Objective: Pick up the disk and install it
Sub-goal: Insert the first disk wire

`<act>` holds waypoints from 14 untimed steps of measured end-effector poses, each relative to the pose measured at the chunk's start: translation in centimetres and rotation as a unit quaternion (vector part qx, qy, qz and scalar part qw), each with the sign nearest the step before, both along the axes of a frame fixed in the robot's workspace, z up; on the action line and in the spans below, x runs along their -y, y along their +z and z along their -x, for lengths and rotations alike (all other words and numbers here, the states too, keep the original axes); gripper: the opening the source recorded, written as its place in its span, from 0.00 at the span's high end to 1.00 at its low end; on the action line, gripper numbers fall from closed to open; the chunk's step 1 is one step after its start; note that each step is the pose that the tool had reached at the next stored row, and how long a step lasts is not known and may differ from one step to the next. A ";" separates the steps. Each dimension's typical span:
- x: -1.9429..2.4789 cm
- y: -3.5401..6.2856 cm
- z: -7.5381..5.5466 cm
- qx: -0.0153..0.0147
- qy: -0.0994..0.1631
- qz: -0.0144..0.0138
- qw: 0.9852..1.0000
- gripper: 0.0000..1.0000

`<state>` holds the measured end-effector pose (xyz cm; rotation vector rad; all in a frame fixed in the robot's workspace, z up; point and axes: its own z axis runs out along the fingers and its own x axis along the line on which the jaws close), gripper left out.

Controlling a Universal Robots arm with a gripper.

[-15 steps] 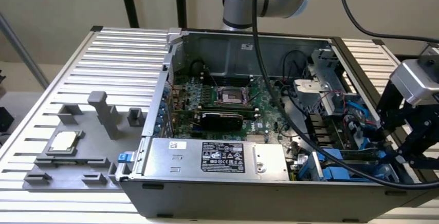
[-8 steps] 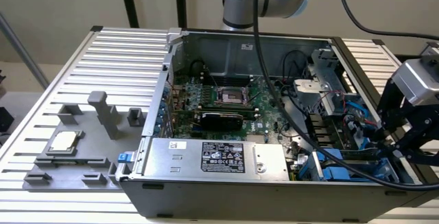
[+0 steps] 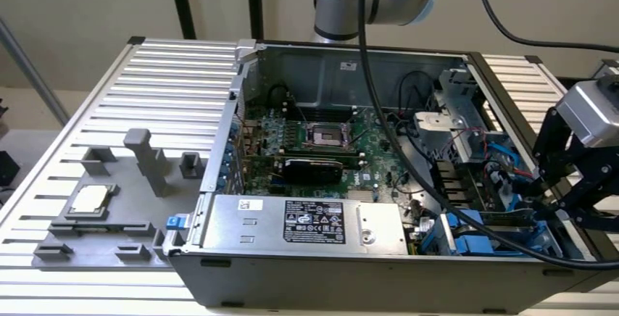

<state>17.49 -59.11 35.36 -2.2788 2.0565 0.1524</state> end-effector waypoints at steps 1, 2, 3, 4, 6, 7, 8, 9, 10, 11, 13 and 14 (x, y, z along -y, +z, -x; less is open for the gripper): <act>0.01 0.02 0.0 0.000 0.001 0.000 1.000 0.64; 0.01 0.03 0.0 0.000 0.001 0.000 1.000 0.64; 0.01 0.02 0.0 0.000 0.002 0.000 1.000 0.66; 0.03 0.03 0.0 0.000 0.003 -0.001 1.000 0.66; 0.03 0.03 0.0 0.000 0.005 -0.001 1.000 0.74; 0.04 0.03 0.0 0.000 0.006 -0.001 1.000 0.74; 0.05 0.03 0.0 0.000 0.007 -0.001 1.000 0.74; 0.07 0.03 0.0 0.000 0.008 -0.001 1.000 0.74; 0.08 0.02 0.0 0.000 0.009 -0.001 1.000 0.74; 0.08 0.01 0.0 0.000 0.010 -0.002 1.000 0.74; 0.09 -0.03 0.0 0.000 0.013 -0.002 1.000 0.74; 0.09 -0.05 0.0 0.000 0.015 -0.002 1.000 0.74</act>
